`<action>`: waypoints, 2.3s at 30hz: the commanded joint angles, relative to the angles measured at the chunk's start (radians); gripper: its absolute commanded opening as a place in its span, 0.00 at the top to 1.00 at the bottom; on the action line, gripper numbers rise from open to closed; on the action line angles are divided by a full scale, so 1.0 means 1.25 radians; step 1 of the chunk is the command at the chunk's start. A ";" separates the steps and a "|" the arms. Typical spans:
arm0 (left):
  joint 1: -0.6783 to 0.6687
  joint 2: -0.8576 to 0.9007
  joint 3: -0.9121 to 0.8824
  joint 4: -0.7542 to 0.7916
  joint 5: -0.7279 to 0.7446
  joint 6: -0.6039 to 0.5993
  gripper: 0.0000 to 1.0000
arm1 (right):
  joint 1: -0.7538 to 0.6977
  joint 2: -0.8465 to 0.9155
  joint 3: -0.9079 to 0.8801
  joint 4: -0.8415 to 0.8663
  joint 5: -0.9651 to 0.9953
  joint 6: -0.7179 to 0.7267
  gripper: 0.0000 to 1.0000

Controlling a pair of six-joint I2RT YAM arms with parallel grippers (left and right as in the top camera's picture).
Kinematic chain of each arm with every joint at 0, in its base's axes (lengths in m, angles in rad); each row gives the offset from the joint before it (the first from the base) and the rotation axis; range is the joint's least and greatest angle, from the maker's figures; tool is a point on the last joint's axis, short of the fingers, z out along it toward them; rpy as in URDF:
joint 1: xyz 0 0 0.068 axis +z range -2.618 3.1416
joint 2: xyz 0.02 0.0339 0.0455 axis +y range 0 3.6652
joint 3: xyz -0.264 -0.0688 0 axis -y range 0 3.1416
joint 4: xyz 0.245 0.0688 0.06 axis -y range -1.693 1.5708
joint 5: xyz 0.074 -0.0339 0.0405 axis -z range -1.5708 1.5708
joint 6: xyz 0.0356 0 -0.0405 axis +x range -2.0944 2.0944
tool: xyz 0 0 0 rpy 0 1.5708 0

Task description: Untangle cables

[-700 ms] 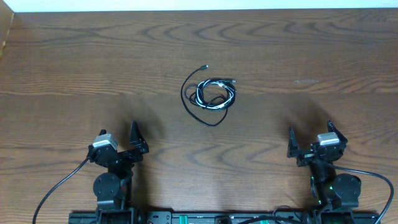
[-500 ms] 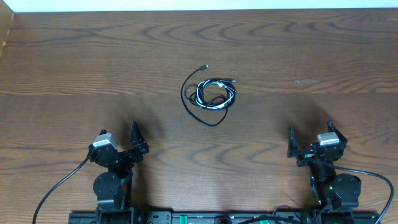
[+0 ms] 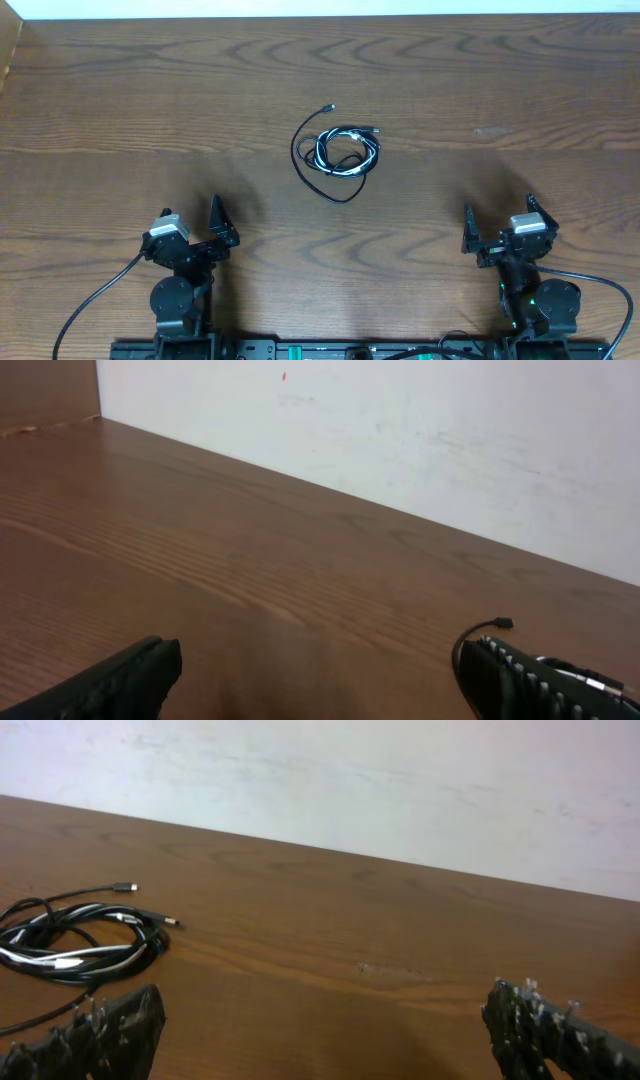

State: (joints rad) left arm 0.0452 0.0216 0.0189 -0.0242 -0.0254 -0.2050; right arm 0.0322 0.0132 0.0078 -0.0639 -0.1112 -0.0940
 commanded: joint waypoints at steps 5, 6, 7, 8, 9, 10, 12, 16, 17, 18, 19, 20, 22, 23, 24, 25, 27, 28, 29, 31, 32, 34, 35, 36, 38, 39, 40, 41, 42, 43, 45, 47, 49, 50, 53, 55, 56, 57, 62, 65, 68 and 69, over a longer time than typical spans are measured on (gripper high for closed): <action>0.004 0.002 -0.012 -0.037 -0.022 0.011 0.05 | 0.005 0.004 -0.002 -0.003 0.004 0.009 0.01; 0.004 0.002 -0.012 -0.037 -0.022 0.011 0.05 | 0.005 0.004 -0.002 -0.003 0.004 0.009 0.01; 0.004 0.002 -0.012 -0.037 -0.022 0.011 0.05 | 0.005 0.004 -0.002 -0.003 0.004 0.009 0.01; 0.004 0.002 -0.012 -0.037 -0.022 0.011 0.05 | 0.005 0.004 -0.002 -0.003 0.004 0.009 0.01; 0.004 0.002 -0.012 -0.037 -0.022 0.011 0.05 | 0.005 0.004 -0.002 -0.003 0.004 0.009 0.01; 0.004 0.002 -0.012 -0.037 -0.022 0.011 0.05 | 0.005 0.004 -0.002 -0.003 0.004 0.009 0.01; 0.004 0.002 -0.012 -0.037 -0.022 0.011 0.05 | 0.005 0.004 -0.002 -0.003 0.004 0.009 0.01; 0.004 0.002 -0.012 -0.037 -0.022 0.011 0.05 | 0.005 0.004 -0.002 -0.003 0.004 0.009 0.01; 0.004 0.002 -0.012 -0.037 -0.022 0.011 0.05 | 0.005 0.004 -0.002 -0.003 0.004 0.009 0.01; 0.004 0.002 -0.012 -0.037 -0.022 0.011 0.05 | 0.005 0.004 -0.002 -0.003 0.004 0.009 0.01; 0.004 0.002 -0.012 -0.037 -0.022 0.011 0.05 | 0.005 0.004 -0.002 -0.003 0.004 0.009 0.01; 0.004 0.002 -0.012 -0.037 -0.022 0.011 0.05 | 0.005 0.004 -0.002 -0.003 0.004 0.009 0.01; 0.004 0.002 -0.012 -0.037 -0.022 0.011 0.05 | 0.005 0.004 -0.002 -0.003 0.004 0.009 0.01; 0.004 0.002 -0.012 -0.037 -0.022 0.011 0.05 | 0.005 0.004 -0.002 -0.003 0.004 0.009 0.01; 0.004 0.002 -0.012 -0.037 -0.022 0.011 0.05 | 0.005 0.004 -0.002 -0.003 0.004 0.009 0.01; 0.004 0.002 -0.012 -0.037 -0.022 0.011 0.05 | 0.005 0.004 -0.002 -0.003 0.004 0.009 0.01; 0.004 0.002 -0.012 -0.037 -0.022 0.011 0.05 | 0.005 0.004 -0.002 -0.003 0.004 0.009 0.01; 0.004 0.002 -0.012 -0.037 -0.022 0.011 0.05 | 0.005 0.004 -0.002 -0.003 0.004 0.009 0.01; 0.004 0.002 -0.012 -0.037 -0.022 0.011 0.05 | 0.005 0.004 -0.002 -0.003 0.004 0.009 0.01; 0.004 0.002 -0.012 -0.037 -0.022 0.011 0.05 | 0.005 0.004 -0.002 -0.003 0.004 0.009 0.01; 0.004 0.002 -0.012 -0.037 -0.022 0.011 0.05 | 0.005 0.004 -0.002 -0.003 0.004 0.009 0.01; 0.004 0.002 -0.012 -0.037 -0.022 0.011 0.05 | 0.005 0.004 -0.002 -0.003 0.004 0.009 0.01; 0.004 0.002 -0.012 -0.037 -0.022 0.011 0.05 | 0.005 0.004 -0.002 -0.003 0.004 0.009 0.01; 0.004 0.002 -0.012 -0.037 -0.022 0.011 0.05 | 0.005 0.004 -0.002 -0.003 0.004 0.009 0.01; 0.004 0.002 -0.012 -0.036 -0.022 0.011 0.05 | 0.005 0.004 -0.002 -0.003 0.004 0.009 0.01; 0.004 0.002 -0.012 -0.034 -0.022 0.011 0.05 | 0.005 0.004 -0.002 -0.003 0.006 0.008 0.01; 0.004 0.002 -0.012 -0.034 -0.022 0.011 0.05 | 0.005 0.004 -0.002 -0.003 0.010 0.008 0.01; 0.004 0.002 -0.012 -0.034 -0.022 0.011 0.05 | 0.005 0.004 -0.002 -0.003 0.010 0.009 0.01; 0.004 0.002 -0.012 -0.034 -0.022 0.011 0.05 | 0.005 0.004 -0.002 -0.003 0.009 0.009 0.01; 0.004 0.002 -0.012 -0.034 -0.022 0.011 0.05 | 0.005 0.004 -0.002 -0.001 0.009 0.009 0.01; 0.004 0.002 -0.012 -0.034 -0.022 0.011 0.05 | 0.005 0.004 -0.002 0.000 0.009 0.009 0.01; 0.004 0.002 -0.012 -0.034 -0.022 0.011 0.05 | 0.005 0.004 -0.002 0.000 0.008 0.009 0.01; 0.004 0.002 -0.012 -0.034 -0.020 0.011 0.05 | 0.005 0.004 -0.002 0.001 0.009 0.008 0.01; 0.004 0.002 -0.012 -0.034 -0.016 0.011 0.05 | 0.005 0.004 -0.002 0.001 0.009 0.009 0.01; 0.004 0.002 -0.010 -0.034 -0.007 0.011 0.05 | 0.005 0.004 -0.002 0.004 0.009 0.009 0.01; 0.004 0.002 -0.009 -0.034 -0.007 0.011 0.05 | 0.005 0.004 -0.002 0.014 0.008 0.008 0.01; 0.004 0.002 -0.009 -0.034 -0.007 0.011 0.05 | 0.005 0.004 -0.002 0.020 0.003 0.006 0.01; 0.004 0.002 -0.008 -0.035 -0.007 0.011 0.05 | 0.005 0.004 -0.002 0.024 -0.001 0.002 0.01; 0.004 0.002 0.002 -0.035 -0.007 0.011 0.05 | 0.005 0.004 -0.002 0.028 -0.020 -0.001 0.01; 0.004 0.003 0.019 -0.045 -0.007 0.011 0.05 | 0.005 0.004 0.002 0.027 -0.031 0.000 0.01; 0.004 0.015 0.035 -0.047 -0.007 0.011 0.05 | 0.005 0.004 0.012 0.027 -0.043 -0.001 0.01; 0.004 0.024 0.043 -0.047 -0.007 0.011 0.05 | 0.005 0.005 0.016 0.027 -0.045 -0.001 0.01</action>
State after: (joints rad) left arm 0.0452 0.0265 0.0410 -0.0639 -0.0254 -0.2050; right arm 0.0322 0.0154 0.0078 -0.0326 -0.1425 -0.0944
